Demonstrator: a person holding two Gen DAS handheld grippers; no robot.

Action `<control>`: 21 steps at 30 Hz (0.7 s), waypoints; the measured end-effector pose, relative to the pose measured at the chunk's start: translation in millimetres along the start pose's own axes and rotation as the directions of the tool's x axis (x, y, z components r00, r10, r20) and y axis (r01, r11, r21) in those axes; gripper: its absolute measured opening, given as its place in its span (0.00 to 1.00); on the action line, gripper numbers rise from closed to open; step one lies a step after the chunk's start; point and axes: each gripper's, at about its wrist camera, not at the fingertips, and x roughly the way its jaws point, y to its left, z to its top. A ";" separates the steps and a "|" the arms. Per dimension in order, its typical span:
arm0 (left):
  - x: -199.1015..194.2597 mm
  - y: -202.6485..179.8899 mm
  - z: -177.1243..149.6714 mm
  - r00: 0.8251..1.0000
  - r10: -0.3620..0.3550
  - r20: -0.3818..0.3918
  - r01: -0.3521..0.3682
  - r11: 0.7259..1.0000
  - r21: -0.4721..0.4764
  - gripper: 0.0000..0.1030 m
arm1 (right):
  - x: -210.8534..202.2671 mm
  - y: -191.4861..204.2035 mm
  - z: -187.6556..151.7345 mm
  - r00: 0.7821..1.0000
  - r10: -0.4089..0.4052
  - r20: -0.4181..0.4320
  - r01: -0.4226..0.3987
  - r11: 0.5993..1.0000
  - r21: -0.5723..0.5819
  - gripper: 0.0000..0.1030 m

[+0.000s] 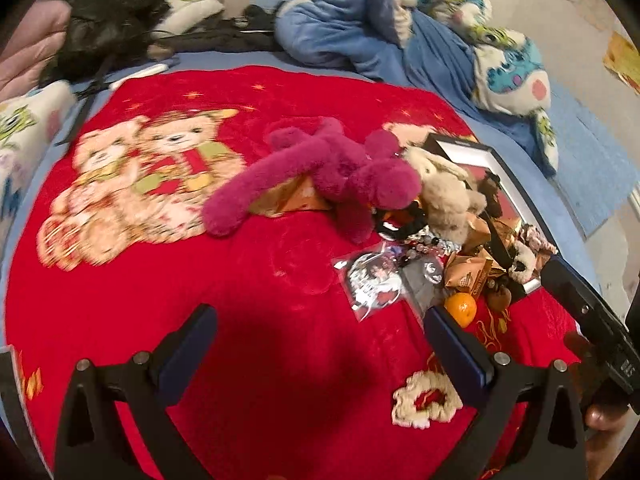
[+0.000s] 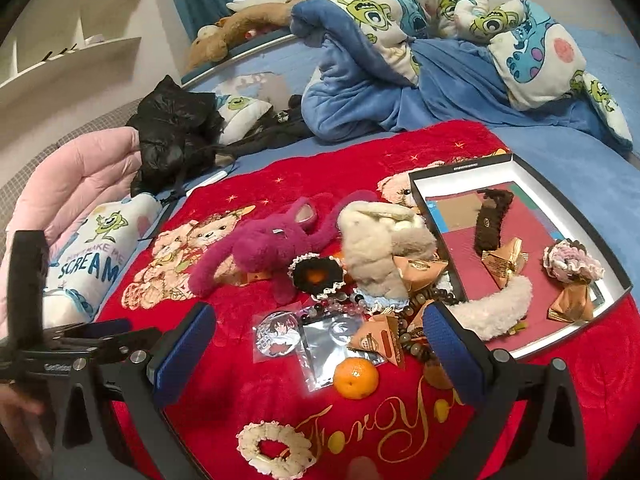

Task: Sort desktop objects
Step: 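Reach left gripper to clear anime badge bag while right gripper reaches striped chocolate packet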

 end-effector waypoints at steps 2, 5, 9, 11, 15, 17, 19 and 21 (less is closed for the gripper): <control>17.1 -5.0 6.4 0.999 -0.016 -0.032 0.016 1.000 0.027 1.00 | 4.8 -2.1 -0.6 1.000 -0.009 -0.002 0.009 1.000 0.008 1.00; 35.8 -7.8 5.3 0.998 -0.034 -0.054 0.037 0.997 0.064 1.00 | 12.2 -7.5 -1.9 1.000 -0.004 -0.009 0.005 0.999 0.046 1.00; 61.0 -2.1 -0.8 0.993 -0.039 -0.109 0.046 0.997 0.068 1.00 | 20.7 -11.8 -6.2 0.999 0.029 -0.024 -0.027 0.998 0.055 0.96; 71.6 2.5 -2.5 0.991 -0.046 -0.128 0.051 0.998 0.041 1.00 | 26.0 -14.3 -9.3 0.998 0.045 -0.049 -0.042 0.997 0.065 0.90; 87.2 2.8 -1.2 0.987 -0.072 -0.147 0.076 0.997 0.024 1.00 | 37.3 -21.5 -15.7 0.994 0.059 -0.093 -0.051 0.995 0.086 0.77; 94.7 -0.1 0.9 0.985 -0.074 -0.153 0.080 0.996 0.033 1.00 | 42.5 -26.5 -16.8 0.992 0.066 -0.111 -0.054 0.992 0.111 0.70; 99.8 -2.0 3.8 0.986 -0.079 -0.148 0.085 0.996 0.030 1.00 | 45.1 -28.7 -16.3 0.991 0.064 -0.117 -0.051 0.992 0.112 0.66; 105.2 -4.5 7.2 0.984 -0.098 -0.148 0.102 0.994 0.025 1.00 | 48.2 -29.4 -15.9 0.990 0.067 -0.125 -0.055 0.994 0.097 0.66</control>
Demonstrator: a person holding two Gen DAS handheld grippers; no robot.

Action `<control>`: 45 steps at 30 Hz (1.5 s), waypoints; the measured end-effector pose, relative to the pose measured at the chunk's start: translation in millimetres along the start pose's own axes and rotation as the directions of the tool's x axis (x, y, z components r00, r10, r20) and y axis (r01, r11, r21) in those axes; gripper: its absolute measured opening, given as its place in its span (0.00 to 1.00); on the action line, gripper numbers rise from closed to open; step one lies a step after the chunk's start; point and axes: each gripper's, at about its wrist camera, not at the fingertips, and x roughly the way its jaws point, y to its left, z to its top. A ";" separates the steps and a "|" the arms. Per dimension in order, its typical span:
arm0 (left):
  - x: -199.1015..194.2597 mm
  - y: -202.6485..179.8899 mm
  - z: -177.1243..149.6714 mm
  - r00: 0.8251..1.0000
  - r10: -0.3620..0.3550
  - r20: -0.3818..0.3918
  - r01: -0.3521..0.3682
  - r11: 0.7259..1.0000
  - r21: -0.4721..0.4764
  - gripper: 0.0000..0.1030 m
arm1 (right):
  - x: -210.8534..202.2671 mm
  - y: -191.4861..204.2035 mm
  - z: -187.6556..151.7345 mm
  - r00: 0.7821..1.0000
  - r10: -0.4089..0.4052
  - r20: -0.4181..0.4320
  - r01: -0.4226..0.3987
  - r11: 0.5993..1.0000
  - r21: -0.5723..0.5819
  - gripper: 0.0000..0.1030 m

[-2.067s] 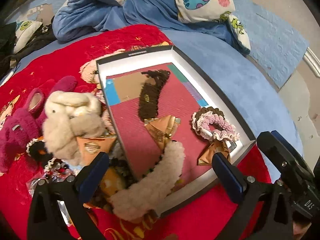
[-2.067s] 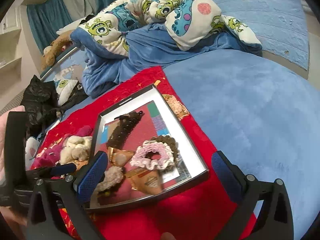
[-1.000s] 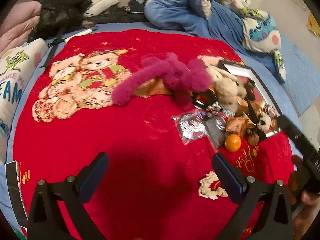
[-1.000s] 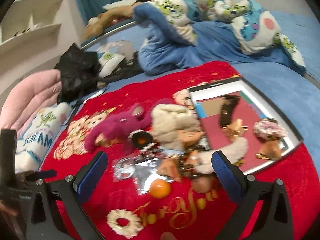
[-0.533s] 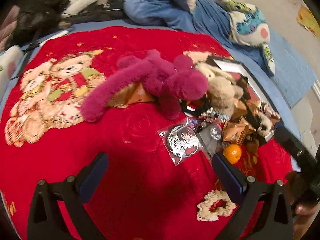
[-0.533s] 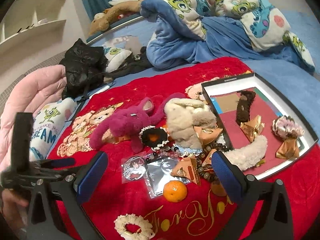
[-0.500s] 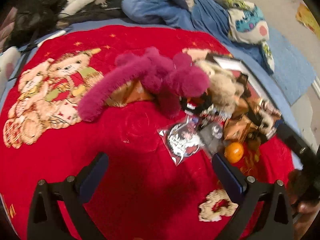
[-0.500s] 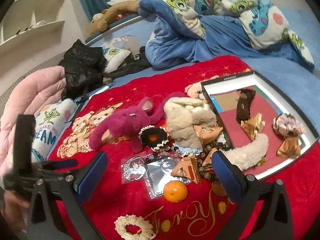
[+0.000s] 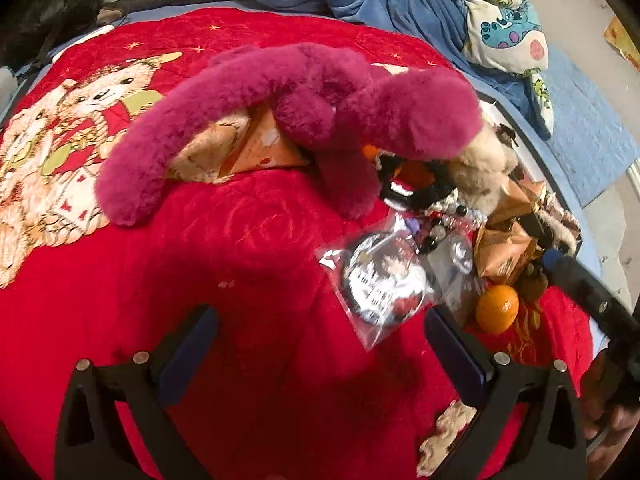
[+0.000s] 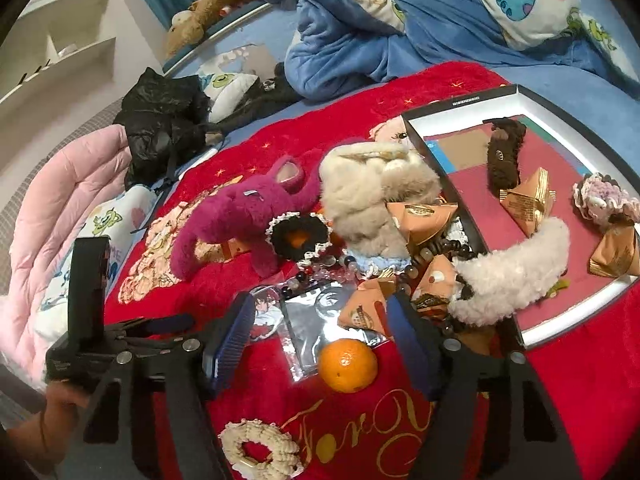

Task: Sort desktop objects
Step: 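Reach left gripper to clear anime badge bag while right gripper reaches striped chocolate packet, then close left gripper on badge bag while right gripper grasps striped chocolate packet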

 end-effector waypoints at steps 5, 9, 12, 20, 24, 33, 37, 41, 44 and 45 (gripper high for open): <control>20.7 -16.5 6.4 0.999 0.047 -0.019 -0.045 0.995 0.090 1.00 | 14.3 -6.1 2.6 0.999 -0.032 -0.035 0.032 0.999 -0.002 0.66; 33.6 -20.1 8.8 0.998 0.044 0.051 -0.048 0.995 0.087 1.00 | 22.5 -11.0 -1.5 0.999 -0.020 -0.048 0.021 1.000 0.023 0.63; 39.4 -25.0 7.0 0.992 0.065 0.111 -0.077 0.991 0.111 1.00 | 30.7 -10.9 -5.9 0.996 -0.032 -0.087 0.033 0.999 0.013 0.55; 41.8 -26.8 4.5 0.991 0.043 0.130 -0.061 0.989 0.134 1.00 | 41.9 -12.0 -9.7 0.990 -0.078 -0.120 0.079 0.997 0.006 0.35; 34.9 -25.9 -0.4 0.986 0.029 0.167 -0.053 0.989 0.139 0.69 | 44.7 -19.1 -10.7 0.989 -0.034 -0.146 0.045 0.996 0.078 0.28; 16.0 3.6 -7.3 0.982 -0.054 0.179 0.049 0.998 0.034 0.09 | 39.1 -11.9 -12.6 0.991 -0.027 -0.130 0.036 0.997 0.068 0.18; 11.2 -16.1 -24.3 0.982 -0.003 0.187 -0.018 0.993 0.113 0.07 | 34.4 -4.5 -13.7 0.992 -0.044 -0.116 0.049 0.998 0.038 0.17; 0.0 -5.3 -23.5 0.983 0.004 0.183 -0.022 0.995 0.096 0.07 | 31.5 0.9 -12.3 0.994 -0.039 -0.104 0.042 0.999 0.027 0.15; -6.9 -1.0 -20.2 0.984 0.013 0.179 -0.026 0.997 0.072 0.07 | 30.7 4.8 -9.9 0.995 -0.033 -0.099 0.035 0.999 0.027 0.15; -10.1 2.1 -22.8 0.985 0.014 0.174 -0.025 0.997 0.066 0.07 | 28.9 6.0 -9.3 0.995 -0.031 -0.094 0.034 0.999 0.025 0.15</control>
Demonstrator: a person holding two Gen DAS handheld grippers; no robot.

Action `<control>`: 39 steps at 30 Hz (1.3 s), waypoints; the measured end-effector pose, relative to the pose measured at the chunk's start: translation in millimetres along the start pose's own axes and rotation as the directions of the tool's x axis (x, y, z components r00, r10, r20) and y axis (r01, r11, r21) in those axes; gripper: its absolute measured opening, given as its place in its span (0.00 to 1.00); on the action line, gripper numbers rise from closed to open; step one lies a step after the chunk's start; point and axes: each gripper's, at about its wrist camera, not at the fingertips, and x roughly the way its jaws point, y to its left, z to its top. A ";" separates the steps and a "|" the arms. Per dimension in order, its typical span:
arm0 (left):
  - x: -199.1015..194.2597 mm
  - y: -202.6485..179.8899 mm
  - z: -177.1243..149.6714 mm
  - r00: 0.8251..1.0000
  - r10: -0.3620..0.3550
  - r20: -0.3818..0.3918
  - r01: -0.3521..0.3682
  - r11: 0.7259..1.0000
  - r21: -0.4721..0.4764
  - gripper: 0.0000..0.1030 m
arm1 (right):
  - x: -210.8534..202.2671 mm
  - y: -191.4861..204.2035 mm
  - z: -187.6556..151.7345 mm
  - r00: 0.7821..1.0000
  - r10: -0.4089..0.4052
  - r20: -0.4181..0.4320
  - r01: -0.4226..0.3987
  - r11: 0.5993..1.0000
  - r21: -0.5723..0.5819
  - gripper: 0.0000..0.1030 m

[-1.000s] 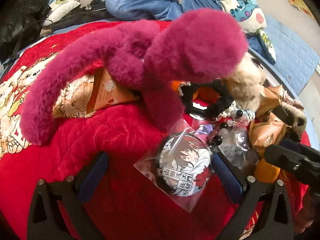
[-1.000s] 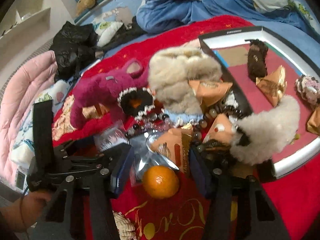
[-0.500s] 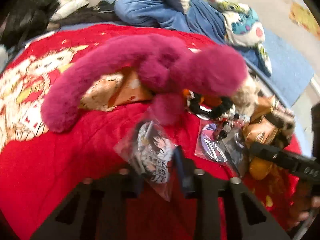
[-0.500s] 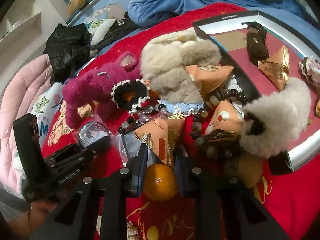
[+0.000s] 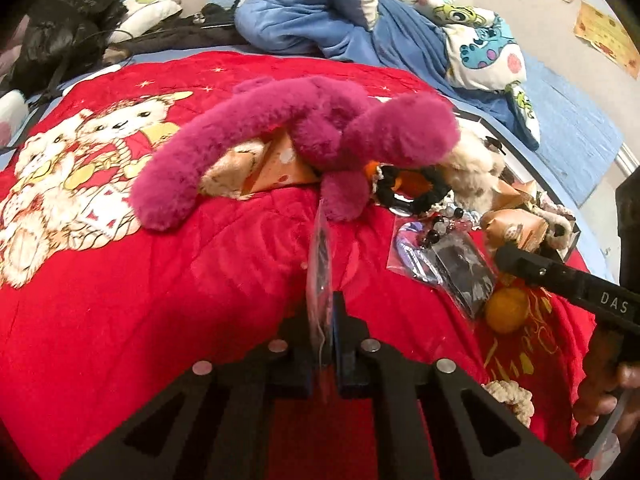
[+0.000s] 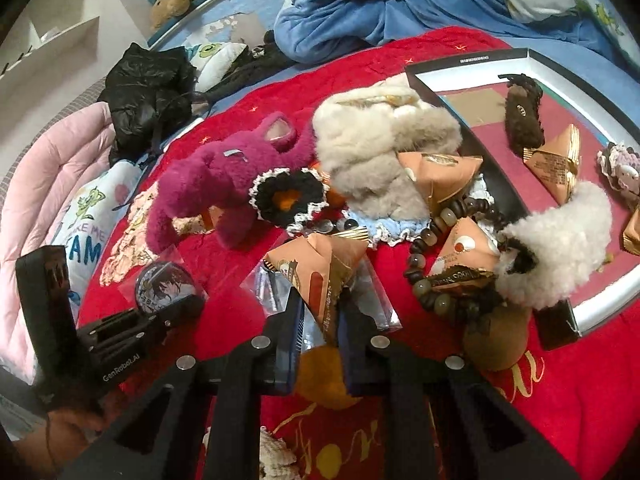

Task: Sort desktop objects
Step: 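Close left gripper on badge bag while right gripper grasps striped chocolate packet, then lift badge bag with left gripper while right gripper lifts chocolate packet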

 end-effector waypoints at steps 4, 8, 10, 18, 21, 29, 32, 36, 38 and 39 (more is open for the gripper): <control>-1.2 8.4 -4.5 1.000 0.013 -0.027 -0.015 0.998 -0.062 0.07 | -2.6 4.6 1.0 1.000 0.001 0.007 -0.001 1.000 -0.007 0.15; -7.4 17.1 -11.4 0.999 0.006 -0.036 -0.008 0.997 -0.078 0.07 | -6.5 4.2 -2.1 1.000 -0.004 0.004 0.004 1.000 -0.015 0.15; -5.9 16.5 -11.6 0.999 0.007 -0.038 -0.009 0.998 -0.067 0.07 | -7.1 3.6 -3.7 1.000 0.000 0.003 0.000 1.000 -0.010 0.15; -9.0 10.0 -5.8 0.999 0.009 -0.031 -0.011 0.999 -0.051 0.07 | -9.1 5.5 -5.2 1.000 -0.001 0.013 0.001 1.000 -0.023 0.14; -14.7 5.5 -3.9 1.000 0.016 -0.024 -0.017 0.999 -0.037 0.07 | -9.2 6.4 -4.2 1.000 0.003 0.018 -0.002 1.000 -0.022 0.14; -33.5 3.6 5.9 1.000 0.020 -0.017 -0.020 0.998 -0.052 0.07 | -18.5 16.0 -0.8 0.999 0.034 0.033 -0.032 0.999 -0.039 0.14; -42.1 2.0 9.5 1.000 0.018 -0.002 -0.018 0.999 -0.043 0.07 | -20.6 20.0 -0.8 0.998 0.052 0.024 -0.051 0.997 -0.056 0.14; -52.0 -4.2 12.8 1.000 0.018 0.014 -0.018 1.000 -0.017 0.07 | -22.8 28.4 -3.6 0.999 0.046 0.015 -0.045 0.995 -0.094 0.14; -56.6 -5.9 13.0 1.000 0.018 0.017 -0.018 1.000 -0.013 0.07 | -24.1 31.2 -5.0 0.998 0.057 0.013 -0.056 0.994 -0.099 0.14; -59.5 -7.1 12.4 0.999 0.025 0.022 -0.025 1.000 -0.015 0.07 | -24.9 33.1 -5.8 0.998 0.059 0.013 -0.057 0.993 -0.104 0.14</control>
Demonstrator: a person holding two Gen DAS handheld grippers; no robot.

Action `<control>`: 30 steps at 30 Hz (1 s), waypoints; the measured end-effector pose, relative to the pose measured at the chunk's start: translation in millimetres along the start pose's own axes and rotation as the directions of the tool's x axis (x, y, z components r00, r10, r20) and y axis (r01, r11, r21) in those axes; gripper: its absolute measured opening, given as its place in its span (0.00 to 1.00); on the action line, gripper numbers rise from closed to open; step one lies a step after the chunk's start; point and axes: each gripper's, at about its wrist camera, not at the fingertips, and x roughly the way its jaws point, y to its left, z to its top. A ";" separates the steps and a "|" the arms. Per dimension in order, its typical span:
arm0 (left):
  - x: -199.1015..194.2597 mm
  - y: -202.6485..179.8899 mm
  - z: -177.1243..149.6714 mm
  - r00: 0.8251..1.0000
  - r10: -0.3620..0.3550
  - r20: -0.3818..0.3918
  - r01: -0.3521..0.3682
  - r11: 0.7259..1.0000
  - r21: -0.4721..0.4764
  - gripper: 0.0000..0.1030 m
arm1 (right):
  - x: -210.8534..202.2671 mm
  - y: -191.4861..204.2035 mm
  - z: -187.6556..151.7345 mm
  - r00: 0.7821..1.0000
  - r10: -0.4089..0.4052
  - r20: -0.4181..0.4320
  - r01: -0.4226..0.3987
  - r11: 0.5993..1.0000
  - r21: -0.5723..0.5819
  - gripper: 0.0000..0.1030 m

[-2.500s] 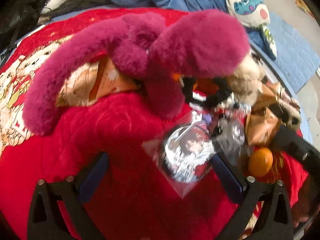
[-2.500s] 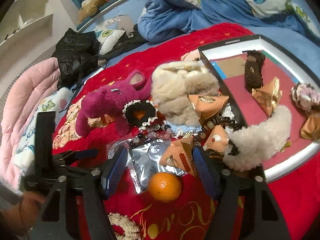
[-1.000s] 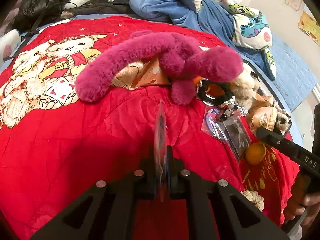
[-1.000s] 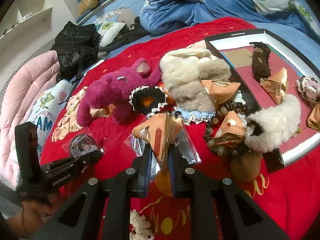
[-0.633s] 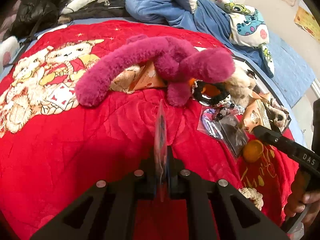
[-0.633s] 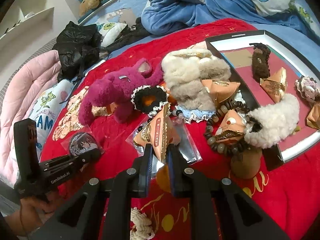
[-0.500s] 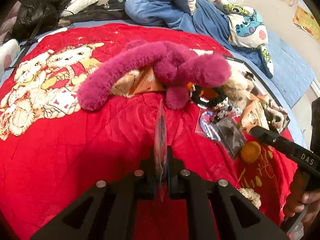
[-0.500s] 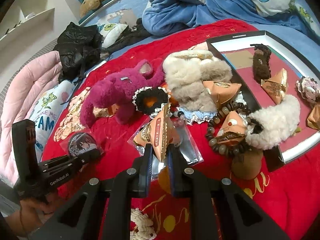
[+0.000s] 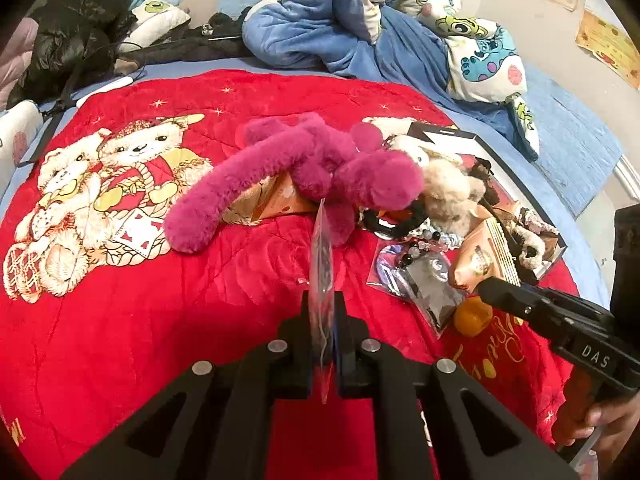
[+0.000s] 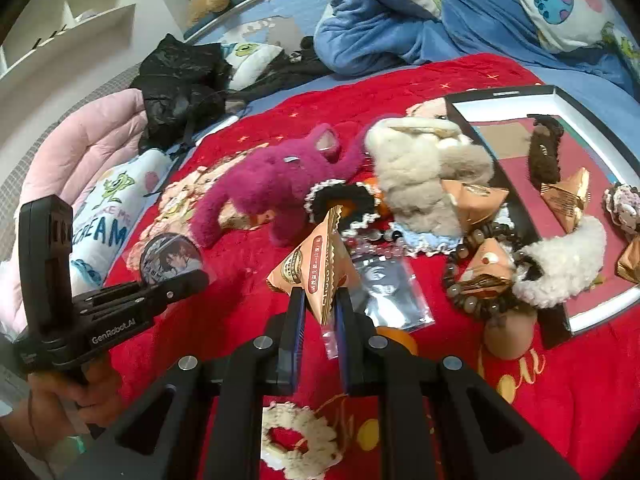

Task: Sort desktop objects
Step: 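Lift badge bag with left gripper while right gripper lifts chocolate packet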

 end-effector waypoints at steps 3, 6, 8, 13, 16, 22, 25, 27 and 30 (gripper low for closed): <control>-5.2 -2.8 -1.9 1.000 -0.008 0.002 0.008 1.000 -0.012 0.07 | -3.6 5.9 -1.8 1.000 0.006 0.006 -0.006 1.000 -0.017 0.14; -12.7 -13.0 -4.6 1.000 -0.015 0.016 0.015 1.000 0.002 0.07 | -10.7 9.6 -4.5 1.000 0.011 0.021 -0.011 1.000 -0.022 0.14; -17.2 -21.2 -5.4 1.000 -0.020 0.020 0.020 1.000 0.015 0.07 | -16.2 9.1 -7.2 0.999 0.017 0.031 -0.016 1.000 -0.017 0.14; -31.9 -40.5 -8.1 0.998 -0.045 0.051 0.043 0.998 0.047 0.07 | -35.2 6.8 -17.6 0.998 0.009 0.062 -0.009 1.000 -0.002 0.14; -37.9 -53.8 -12.0 0.996 -0.066 0.053 0.062 0.995 0.072 0.07 | -52.3 3.1 -26.9 0.996 -0.010 0.087 0.009 1.000 0.012 0.14; -45.4 -87.6 -21.5 0.992 -0.122 0.031 0.117 0.983 0.140 0.07 | -90.1 -18.9 -55.1 0.989 -0.061 0.131 0.049 0.995 0.092 0.14; -46.9 -109.7 -28.0 0.987 -0.160 0.011 0.156 0.972 0.175 0.07 | -108.8 -32.1 -73.0 0.985 -0.107 0.137 0.086 0.985 0.147 0.14; -47.3 -126.4 -33.6 0.982 -0.188 -0.006 0.186 0.961 0.204 0.07 | -123.5 -40.8 -86.6 0.980 -0.137 0.141 0.110 0.977 0.185 0.14; -46.7 -153.3 -44.3 0.973 -0.229 -0.039 0.232 0.939 0.256 0.07 | -144.0 -52.2 -105.5 0.972 -0.181 0.148 0.144 0.962 0.234 0.14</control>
